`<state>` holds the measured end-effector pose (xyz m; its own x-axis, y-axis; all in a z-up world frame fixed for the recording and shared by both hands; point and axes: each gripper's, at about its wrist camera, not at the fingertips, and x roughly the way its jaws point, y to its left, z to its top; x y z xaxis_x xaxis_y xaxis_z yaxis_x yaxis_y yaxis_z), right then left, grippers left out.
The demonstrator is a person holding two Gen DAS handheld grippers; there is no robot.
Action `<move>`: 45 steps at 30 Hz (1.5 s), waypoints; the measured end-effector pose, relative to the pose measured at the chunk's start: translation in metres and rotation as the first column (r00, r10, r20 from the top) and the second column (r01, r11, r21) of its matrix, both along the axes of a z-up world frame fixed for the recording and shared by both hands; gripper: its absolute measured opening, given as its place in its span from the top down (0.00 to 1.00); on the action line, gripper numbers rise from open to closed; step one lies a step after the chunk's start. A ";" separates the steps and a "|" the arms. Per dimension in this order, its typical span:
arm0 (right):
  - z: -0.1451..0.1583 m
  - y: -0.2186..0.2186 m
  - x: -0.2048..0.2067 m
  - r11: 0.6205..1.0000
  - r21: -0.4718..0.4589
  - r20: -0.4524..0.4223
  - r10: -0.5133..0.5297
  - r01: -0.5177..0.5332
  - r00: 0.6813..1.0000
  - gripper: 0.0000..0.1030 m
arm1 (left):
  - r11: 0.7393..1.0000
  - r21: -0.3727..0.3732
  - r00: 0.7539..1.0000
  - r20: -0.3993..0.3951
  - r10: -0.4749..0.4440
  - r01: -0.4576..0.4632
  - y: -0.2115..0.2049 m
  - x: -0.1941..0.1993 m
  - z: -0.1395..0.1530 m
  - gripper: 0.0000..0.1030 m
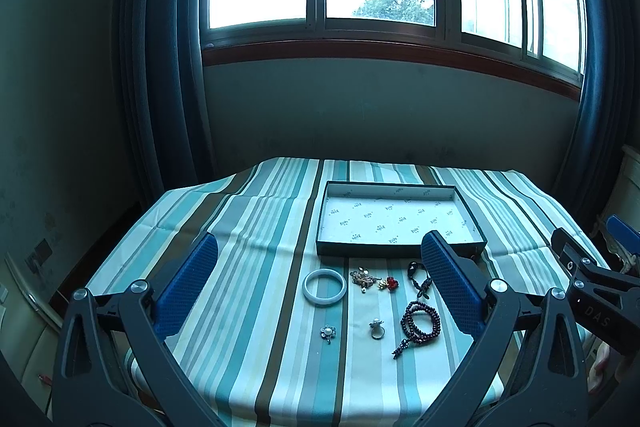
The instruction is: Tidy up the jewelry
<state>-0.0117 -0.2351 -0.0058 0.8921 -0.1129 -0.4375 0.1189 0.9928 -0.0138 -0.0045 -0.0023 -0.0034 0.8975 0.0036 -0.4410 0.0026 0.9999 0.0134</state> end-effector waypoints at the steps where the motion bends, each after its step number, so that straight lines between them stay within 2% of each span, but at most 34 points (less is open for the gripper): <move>1: 0.000 0.000 0.000 1.000 0.000 0.000 0.000 0.000 1.000 0.04 | 1.000 0.000 1.000 -0.001 0.000 0.000 0.000 0.001 0.000 0.02; 40: -0.001 0.001 0.001 1.000 -0.003 -0.004 -0.001 0.001 1.000 0.04 | 1.000 -0.004 1.000 -0.012 0.002 -0.002 0.001 0.000 -0.004 0.02; 45: -0.001 0.001 0.001 1.000 -0.003 -0.003 0.000 0.000 1.000 0.04 | 1.000 -0.001 1.000 -0.014 -0.002 0.002 0.000 -0.003 -0.012 0.02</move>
<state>-0.0111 -0.2343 -0.0065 0.8906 -0.1146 -0.4402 0.1193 0.9927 -0.0171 -0.0076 -0.0018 -0.0154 0.8913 0.0010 -0.4534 0.0051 0.9999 0.0122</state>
